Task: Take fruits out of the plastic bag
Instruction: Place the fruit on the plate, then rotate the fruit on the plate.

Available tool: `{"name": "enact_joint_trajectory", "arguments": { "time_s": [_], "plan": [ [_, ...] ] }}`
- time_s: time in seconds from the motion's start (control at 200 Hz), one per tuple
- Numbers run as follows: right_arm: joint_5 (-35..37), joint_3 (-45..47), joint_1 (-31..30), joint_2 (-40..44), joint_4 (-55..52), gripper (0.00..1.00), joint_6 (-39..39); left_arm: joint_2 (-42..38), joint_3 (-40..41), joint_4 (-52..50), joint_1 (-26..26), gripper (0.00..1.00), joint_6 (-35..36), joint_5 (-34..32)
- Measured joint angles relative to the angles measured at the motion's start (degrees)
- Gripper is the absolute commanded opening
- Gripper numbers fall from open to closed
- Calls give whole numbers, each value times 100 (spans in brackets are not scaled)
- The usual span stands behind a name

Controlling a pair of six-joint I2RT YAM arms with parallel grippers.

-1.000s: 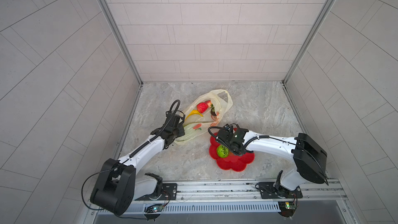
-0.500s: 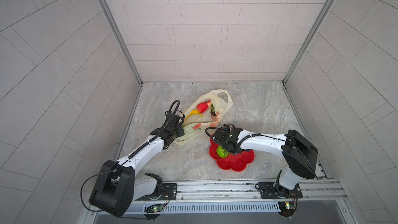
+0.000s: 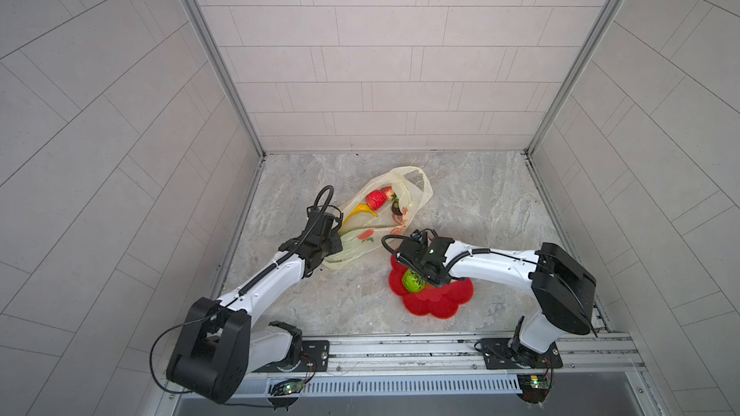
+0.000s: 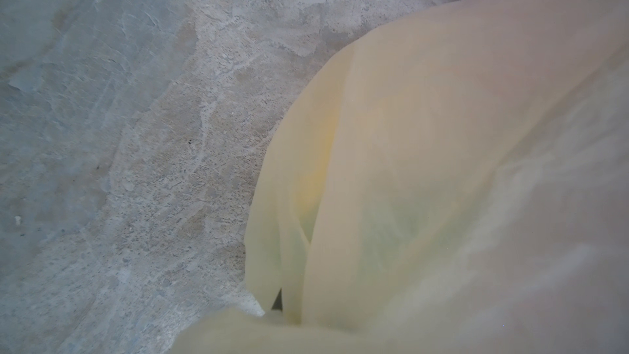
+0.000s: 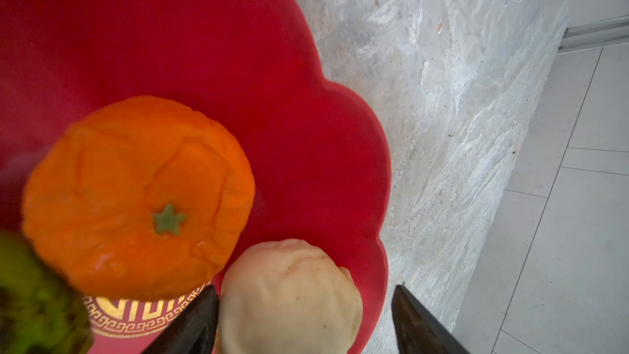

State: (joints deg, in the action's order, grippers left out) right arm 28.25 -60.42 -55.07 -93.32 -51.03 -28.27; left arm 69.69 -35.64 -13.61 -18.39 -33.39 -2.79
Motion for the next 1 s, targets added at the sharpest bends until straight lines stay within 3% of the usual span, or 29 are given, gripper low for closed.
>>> {"name": "enact_joint_trajectory", "arguments": {
  "time_s": [0.335, 0.655, 1.001],
  "plan": [
    [-485, 70, 319, 1276, 50, 73, -173, 127, 0, 31, 0, 15, 107, 243],
    [-1167, 1425, 404, 2758, 553, 75, -1864, 142, -2, 48, 0, 15, 133, 315],
    [-1742, 2085, 378, 2662, 1521, 75, -2599, 140, -2, 46, 0, 15, 133, 317]
  ]
}}
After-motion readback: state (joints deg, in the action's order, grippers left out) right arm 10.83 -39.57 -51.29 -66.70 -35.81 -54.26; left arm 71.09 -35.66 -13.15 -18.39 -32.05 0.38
